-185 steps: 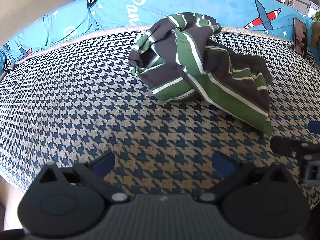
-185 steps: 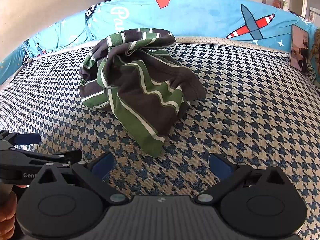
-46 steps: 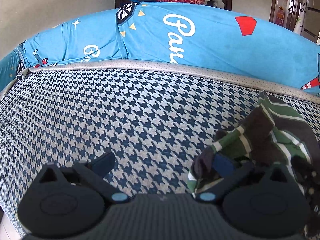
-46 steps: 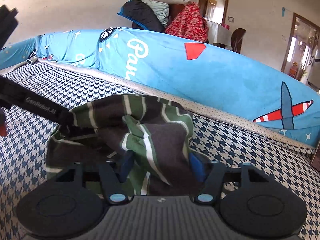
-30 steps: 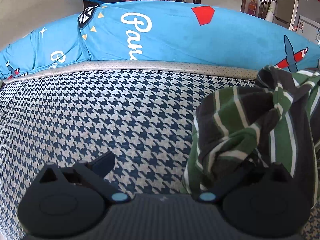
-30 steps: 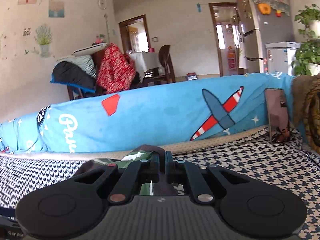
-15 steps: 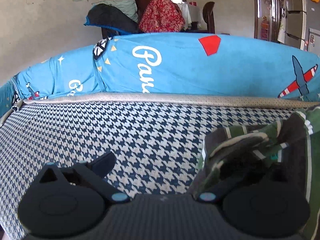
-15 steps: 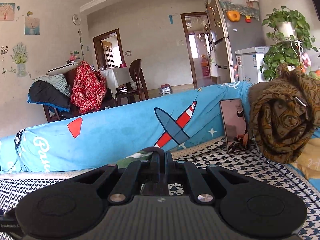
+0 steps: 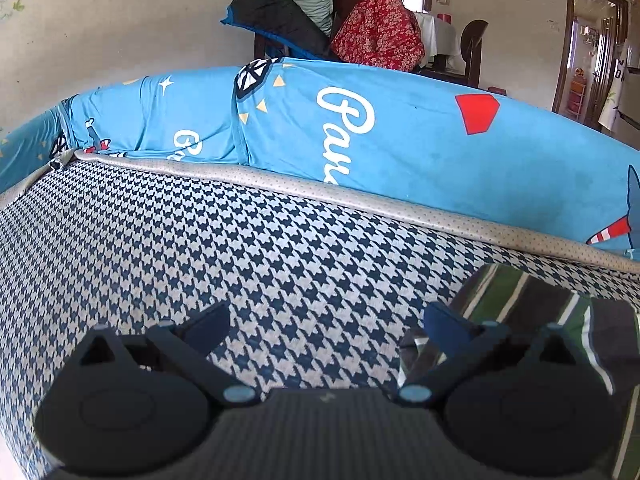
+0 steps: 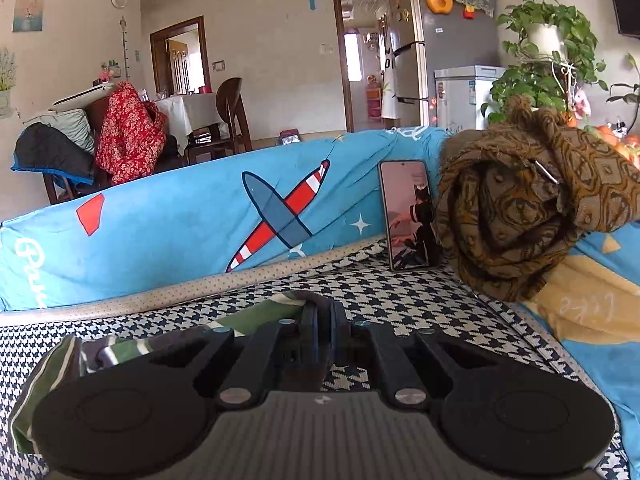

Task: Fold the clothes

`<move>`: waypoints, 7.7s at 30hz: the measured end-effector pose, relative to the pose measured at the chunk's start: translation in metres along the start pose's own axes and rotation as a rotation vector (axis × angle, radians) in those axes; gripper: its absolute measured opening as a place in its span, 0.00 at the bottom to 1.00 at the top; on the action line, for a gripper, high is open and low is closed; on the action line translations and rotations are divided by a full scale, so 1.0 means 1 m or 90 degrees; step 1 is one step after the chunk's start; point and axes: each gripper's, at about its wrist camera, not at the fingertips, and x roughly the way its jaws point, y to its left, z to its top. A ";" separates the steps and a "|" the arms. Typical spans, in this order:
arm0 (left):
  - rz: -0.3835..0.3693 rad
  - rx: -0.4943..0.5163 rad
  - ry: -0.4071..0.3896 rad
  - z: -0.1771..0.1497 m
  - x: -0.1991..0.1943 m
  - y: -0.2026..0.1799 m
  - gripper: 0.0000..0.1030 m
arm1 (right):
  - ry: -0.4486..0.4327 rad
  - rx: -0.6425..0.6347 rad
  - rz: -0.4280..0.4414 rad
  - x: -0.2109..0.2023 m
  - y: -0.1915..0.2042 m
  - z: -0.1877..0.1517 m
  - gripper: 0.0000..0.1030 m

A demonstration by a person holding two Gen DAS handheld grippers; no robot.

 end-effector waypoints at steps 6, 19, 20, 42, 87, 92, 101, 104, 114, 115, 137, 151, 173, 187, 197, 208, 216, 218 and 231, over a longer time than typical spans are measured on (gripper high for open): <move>-0.002 0.033 0.001 -0.004 0.000 -0.008 1.00 | -0.060 -0.055 -0.006 -0.016 0.009 0.001 0.34; -0.021 0.072 0.022 -0.015 0.004 -0.015 1.00 | -0.015 -0.195 0.203 -0.003 0.073 -0.019 0.52; -0.024 0.077 0.023 -0.016 0.004 -0.016 1.00 | -0.013 -0.216 0.205 0.000 0.081 -0.023 0.55; -0.062 0.143 0.037 -0.030 -0.001 -0.024 1.00 | 0.081 -0.362 0.241 0.051 0.133 -0.065 0.14; -0.074 0.168 0.056 -0.038 0.002 -0.043 1.00 | -0.059 -0.053 -0.153 -0.012 -0.005 0.010 0.35; -0.072 0.155 0.055 -0.035 0.003 -0.039 1.00 | -0.067 -0.048 -0.089 -0.028 0.001 0.006 0.36; -0.068 0.143 0.058 -0.032 0.005 -0.032 1.00 | 0.066 -0.103 0.162 -0.012 0.053 -0.023 0.36; -0.068 0.138 0.059 -0.031 0.005 -0.030 1.00 | 0.110 -0.131 0.186 -0.004 0.068 -0.037 0.36; -0.063 0.126 0.063 -0.028 0.006 -0.021 1.00 | 0.189 -0.226 0.189 0.024 0.106 -0.071 0.36; -0.062 0.124 0.064 -0.027 0.006 -0.020 1.00 | 0.193 -0.232 0.189 0.027 0.108 -0.073 0.36; -0.025 0.093 0.063 -0.014 0.004 0.027 1.00 | 0.136 -0.084 0.310 0.021 0.161 -0.061 0.09; 0.049 0.004 0.032 0.001 0.000 0.092 1.00 | 0.153 -0.042 0.537 0.004 0.235 -0.072 0.14; -0.063 0.001 0.052 -0.004 -0.005 0.072 1.00 | 0.068 -0.327 0.424 -0.001 0.207 -0.063 0.51; -0.133 -0.007 0.043 -0.002 -0.009 0.061 1.00 | 0.046 -0.477 0.457 0.013 0.222 -0.080 0.60; -0.146 0.012 0.079 -0.007 0.000 0.049 1.00 | 0.096 -0.473 0.447 0.040 0.242 -0.089 0.37; -0.139 0.015 0.104 -0.010 0.008 0.041 1.00 | 0.027 -0.253 0.348 0.057 0.206 -0.032 0.11; -0.136 0.038 0.126 -0.013 0.021 0.017 1.00 | -0.011 -0.153 0.273 0.073 0.169 0.000 0.11; -0.138 0.037 0.136 -0.013 0.026 0.011 1.00 | -0.020 -0.132 0.255 0.077 0.161 0.007 0.11; -0.094 0.036 0.193 -0.015 0.056 -0.017 1.00 | 0.024 -0.061 0.207 0.101 0.126 0.015 0.43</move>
